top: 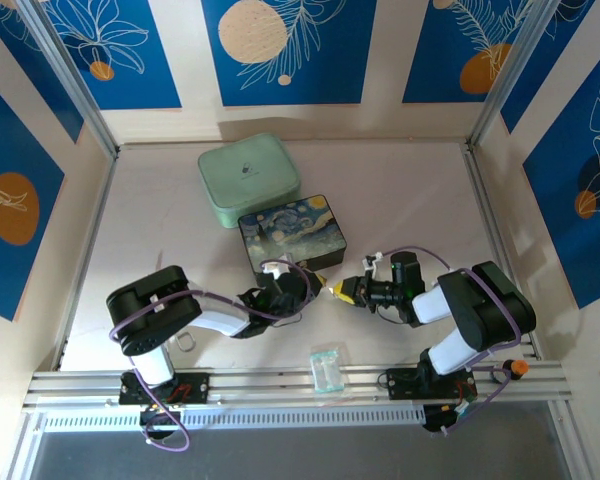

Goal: Unlock the padlock with the key

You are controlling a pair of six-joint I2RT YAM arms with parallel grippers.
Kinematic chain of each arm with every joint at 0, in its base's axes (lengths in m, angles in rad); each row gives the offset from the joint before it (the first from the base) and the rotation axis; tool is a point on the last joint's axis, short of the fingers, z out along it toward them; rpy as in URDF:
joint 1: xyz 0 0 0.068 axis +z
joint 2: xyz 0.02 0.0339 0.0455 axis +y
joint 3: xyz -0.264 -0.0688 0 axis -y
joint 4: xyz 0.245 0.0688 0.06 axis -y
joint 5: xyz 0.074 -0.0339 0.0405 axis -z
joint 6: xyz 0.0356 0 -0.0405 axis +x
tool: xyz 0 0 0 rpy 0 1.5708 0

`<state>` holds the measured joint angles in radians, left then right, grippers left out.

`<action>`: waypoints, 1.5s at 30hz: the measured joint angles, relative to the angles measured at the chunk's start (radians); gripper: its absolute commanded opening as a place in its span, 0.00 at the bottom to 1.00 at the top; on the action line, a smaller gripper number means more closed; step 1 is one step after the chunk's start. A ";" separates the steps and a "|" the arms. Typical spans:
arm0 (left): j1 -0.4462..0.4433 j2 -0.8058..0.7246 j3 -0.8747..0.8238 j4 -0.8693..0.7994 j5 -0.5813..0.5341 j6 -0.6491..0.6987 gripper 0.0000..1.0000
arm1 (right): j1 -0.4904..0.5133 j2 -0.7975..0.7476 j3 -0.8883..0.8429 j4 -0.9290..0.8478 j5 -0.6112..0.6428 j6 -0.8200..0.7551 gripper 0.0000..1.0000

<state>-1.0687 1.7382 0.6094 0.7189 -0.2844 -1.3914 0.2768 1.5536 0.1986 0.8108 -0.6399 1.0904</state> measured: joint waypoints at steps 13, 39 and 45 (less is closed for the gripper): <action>0.000 -0.002 0.000 -0.001 0.003 0.000 0.00 | -0.002 0.029 0.000 0.066 -0.034 0.010 0.00; 0.005 -0.008 -0.012 0.017 0.021 0.013 0.00 | -0.055 0.302 0.042 0.351 -0.198 0.075 0.00; 0.006 -0.009 -0.016 0.026 0.027 0.012 0.00 | -0.064 0.335 0.049 0.399 -0.224 0.082 0.00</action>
<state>-1.0622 1.7294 0.5930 0.7444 -0.2577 -1.3792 0.2123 1.8881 0.2478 1.2095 -0.8635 1.1725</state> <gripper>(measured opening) 0.078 0.058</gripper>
